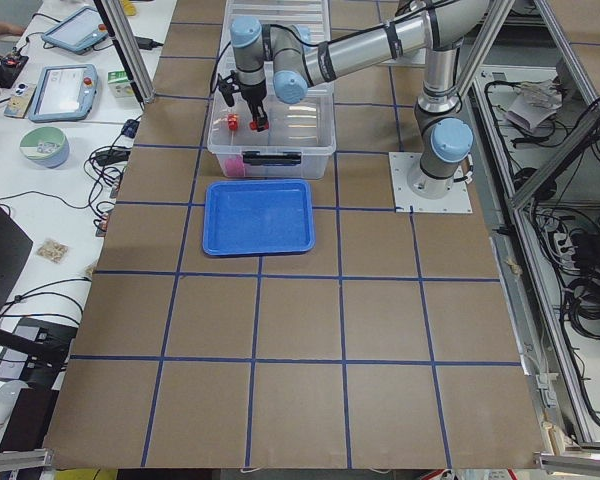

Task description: Place red block in blue tray from box

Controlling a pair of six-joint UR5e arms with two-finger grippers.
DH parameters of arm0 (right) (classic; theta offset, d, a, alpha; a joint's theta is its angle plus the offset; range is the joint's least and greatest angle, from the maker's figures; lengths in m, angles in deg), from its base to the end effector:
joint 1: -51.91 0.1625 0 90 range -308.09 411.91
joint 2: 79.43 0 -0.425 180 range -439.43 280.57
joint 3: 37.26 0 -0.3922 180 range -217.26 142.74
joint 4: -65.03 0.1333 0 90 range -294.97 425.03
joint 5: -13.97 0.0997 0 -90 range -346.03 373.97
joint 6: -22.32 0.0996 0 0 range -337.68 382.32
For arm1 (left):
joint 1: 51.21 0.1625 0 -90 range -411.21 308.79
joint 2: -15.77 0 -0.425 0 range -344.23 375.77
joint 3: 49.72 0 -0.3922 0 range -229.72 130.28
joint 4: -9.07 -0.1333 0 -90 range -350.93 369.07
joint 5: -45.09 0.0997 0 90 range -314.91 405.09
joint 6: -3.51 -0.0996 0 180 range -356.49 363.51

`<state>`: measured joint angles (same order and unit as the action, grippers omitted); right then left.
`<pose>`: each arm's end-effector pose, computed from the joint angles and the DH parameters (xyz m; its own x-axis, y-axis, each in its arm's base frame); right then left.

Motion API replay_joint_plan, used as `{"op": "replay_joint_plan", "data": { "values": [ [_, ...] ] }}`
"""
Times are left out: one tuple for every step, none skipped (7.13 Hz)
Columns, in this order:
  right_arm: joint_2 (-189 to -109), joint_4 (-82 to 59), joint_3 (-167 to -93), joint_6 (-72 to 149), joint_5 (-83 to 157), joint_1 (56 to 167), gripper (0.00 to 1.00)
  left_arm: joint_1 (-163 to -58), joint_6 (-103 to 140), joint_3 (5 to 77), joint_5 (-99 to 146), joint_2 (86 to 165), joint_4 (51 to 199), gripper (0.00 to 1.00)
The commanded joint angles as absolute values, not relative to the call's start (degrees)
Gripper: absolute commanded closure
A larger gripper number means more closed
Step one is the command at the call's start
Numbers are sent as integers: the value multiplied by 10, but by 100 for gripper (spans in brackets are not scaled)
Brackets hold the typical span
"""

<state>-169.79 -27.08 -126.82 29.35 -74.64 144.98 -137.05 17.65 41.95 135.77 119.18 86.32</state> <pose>0.1620 -0.4861 0.4986 -0.9972 0.0677 -0.0303 0.0691 0.9965 -0.0474 -0.0902 -0.5809 0.3703 -0.9494 -0.3133 -0.0214 -0.3139 0.9487 0.0365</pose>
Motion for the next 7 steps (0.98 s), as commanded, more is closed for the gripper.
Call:
{"op": "replay_joint_plan", "data": {
  "values": [
    [-1698,-271,-1268,293,-746,1450,0,-1320,52,340,1361,1178,968,100],
    [-1698,-271,-1268,293,-746,1450,0,-1285,14,324,1360,1169,987,100],
    [-1698,-271,-1268,294,-746,1450,0,-1245,-83,323,1361,1168,992,100],
    [-1698,-272,-1268,293,-746,1450,0,-1191,-149,334,1359,1183,986,100],
    [-1698,-271,-1268,293,-746,1450,0,-1157,-205,340,1359,1203,977,100],
    [-1698,-272,-1267,293,-746,1450,0,-1142,-259,354,1358,1231,917,100],
    [-1698,-271,-1267,293,-746,1450,0,-1141,-265,381,1358,1264,850,100]
  ]
}}
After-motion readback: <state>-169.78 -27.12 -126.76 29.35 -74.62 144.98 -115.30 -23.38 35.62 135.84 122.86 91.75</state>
